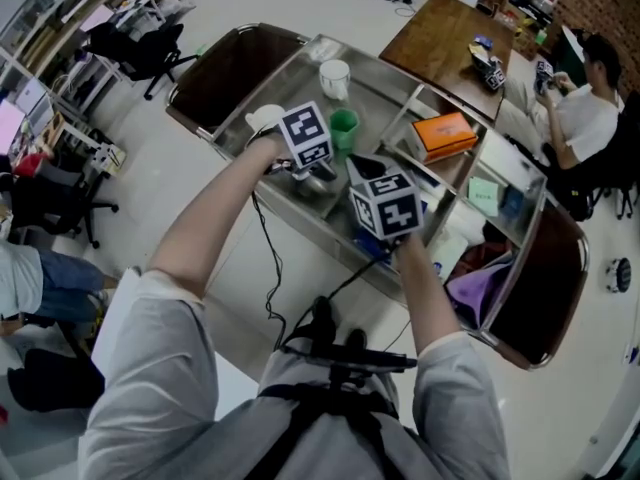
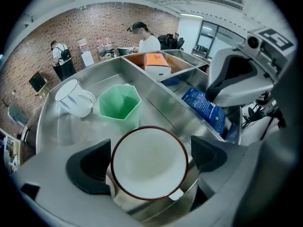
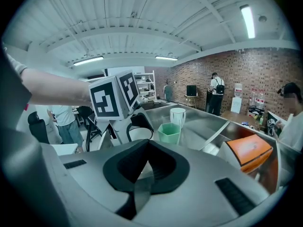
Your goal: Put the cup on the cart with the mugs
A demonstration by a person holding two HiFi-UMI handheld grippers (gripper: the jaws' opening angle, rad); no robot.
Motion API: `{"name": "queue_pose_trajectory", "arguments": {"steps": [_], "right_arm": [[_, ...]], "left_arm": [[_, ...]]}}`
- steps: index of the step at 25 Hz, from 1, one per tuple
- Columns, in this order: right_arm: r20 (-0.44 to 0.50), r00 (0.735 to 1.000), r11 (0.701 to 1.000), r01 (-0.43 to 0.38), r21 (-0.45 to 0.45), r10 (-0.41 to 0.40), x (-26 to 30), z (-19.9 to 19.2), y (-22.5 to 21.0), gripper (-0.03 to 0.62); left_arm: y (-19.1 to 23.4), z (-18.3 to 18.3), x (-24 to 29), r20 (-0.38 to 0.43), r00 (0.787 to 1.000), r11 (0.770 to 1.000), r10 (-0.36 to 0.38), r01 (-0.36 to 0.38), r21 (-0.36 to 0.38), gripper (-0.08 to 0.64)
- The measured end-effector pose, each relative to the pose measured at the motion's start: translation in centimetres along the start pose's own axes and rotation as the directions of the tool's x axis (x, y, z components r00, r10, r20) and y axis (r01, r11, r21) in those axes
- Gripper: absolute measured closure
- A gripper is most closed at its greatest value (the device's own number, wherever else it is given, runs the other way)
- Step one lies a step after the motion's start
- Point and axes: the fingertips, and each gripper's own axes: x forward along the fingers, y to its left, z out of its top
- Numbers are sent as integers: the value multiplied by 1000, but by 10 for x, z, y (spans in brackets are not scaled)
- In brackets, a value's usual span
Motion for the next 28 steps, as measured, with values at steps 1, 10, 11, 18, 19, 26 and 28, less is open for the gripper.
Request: {"name": "queue_pose_trajectory", "arguments": {"steps": [1, 10, 11, 18, 19, 26, 28], "right_arm": [[1, 1000, 1000, -1, 1, 1, -1, -1, 1, 584], [23, 999, 1000, -22, -14, 22, -26, -2, 14, 584], [29, 999, 1000, -25, -19, 26, -30, -1, 17, 584], [67, 996, 997, -59, -51, 62, -69, -2, 40, 584], [71, 995, 996, -65, -55, 69, -76, -5, 43, 584], [105, 988, 991, -109, -73, 116, -125, -27, 63, 584], [116, 984, 990, -125, -69, 133, -138, -32, 68, 584]], "left_arm": [[0, 0, -2, 0, 1000, 1000, 6, -6, -1, 40], [-14, 1, -49, 37, 995, 996, 92, -91, -14, 40], [-18, 1, -56, 43, 994, 995, 103, -102, -16, 40], [-62, -6, -102, 145, 966, 977, 212, -203, -70, 76], [-71, -6, -108, 168, 958, 972, 233, -222, -81, 98], [-137, -17, -142, 337, 826, 889, 453, -388, -243, 385], [-147, -28, -149, 355, 766, 840, 536, -443, -313, 492]]}}
